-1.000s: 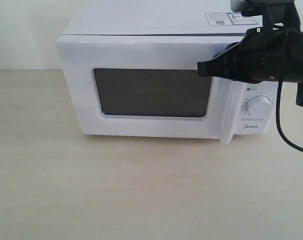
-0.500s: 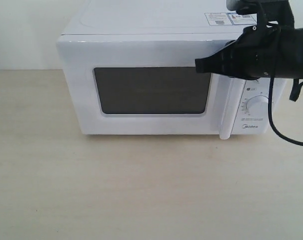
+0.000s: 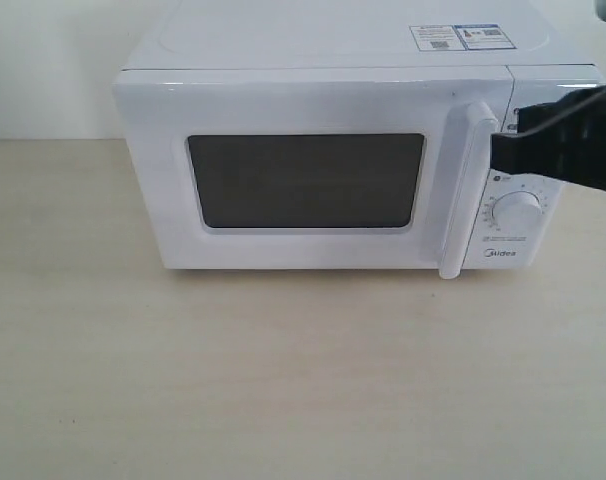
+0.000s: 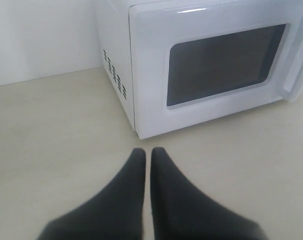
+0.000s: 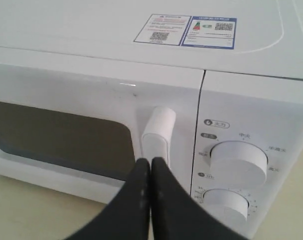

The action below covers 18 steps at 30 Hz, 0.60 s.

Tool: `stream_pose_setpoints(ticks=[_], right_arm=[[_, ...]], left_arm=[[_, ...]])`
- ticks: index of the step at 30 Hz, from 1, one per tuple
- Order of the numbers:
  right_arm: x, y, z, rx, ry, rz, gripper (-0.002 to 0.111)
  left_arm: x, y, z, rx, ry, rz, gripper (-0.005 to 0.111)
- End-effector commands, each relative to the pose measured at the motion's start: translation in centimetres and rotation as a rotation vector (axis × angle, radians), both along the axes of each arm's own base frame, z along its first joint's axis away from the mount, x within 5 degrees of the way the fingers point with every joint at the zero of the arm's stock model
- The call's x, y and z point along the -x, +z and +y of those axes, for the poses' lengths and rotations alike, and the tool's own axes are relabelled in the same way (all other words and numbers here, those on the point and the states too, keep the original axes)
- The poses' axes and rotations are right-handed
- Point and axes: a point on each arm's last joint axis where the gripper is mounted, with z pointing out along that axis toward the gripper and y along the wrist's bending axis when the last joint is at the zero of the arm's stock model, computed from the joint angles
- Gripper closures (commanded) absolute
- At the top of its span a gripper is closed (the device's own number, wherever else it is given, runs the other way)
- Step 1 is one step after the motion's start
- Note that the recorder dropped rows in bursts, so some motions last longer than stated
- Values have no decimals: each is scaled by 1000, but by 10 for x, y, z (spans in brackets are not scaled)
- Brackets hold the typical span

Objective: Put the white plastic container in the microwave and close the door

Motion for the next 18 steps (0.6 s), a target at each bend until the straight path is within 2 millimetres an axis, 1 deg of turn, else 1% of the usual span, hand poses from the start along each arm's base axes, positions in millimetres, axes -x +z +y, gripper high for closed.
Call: stream_pose_setpoints(ticks=[1, 6, 18], right_arm=[[27, 4, -9, -67, 16, -49, 109], [40, 13, -16, -87, 8, -109, 109], [40, 13, -15, -90, 15, -106, 109]], left_arm=[[0, 1, 0, 7, 0, -16, 102], [0, 0, 0, 3, 2, -12, 102], [0, 0, 0, 1, 1, -12, 102]])
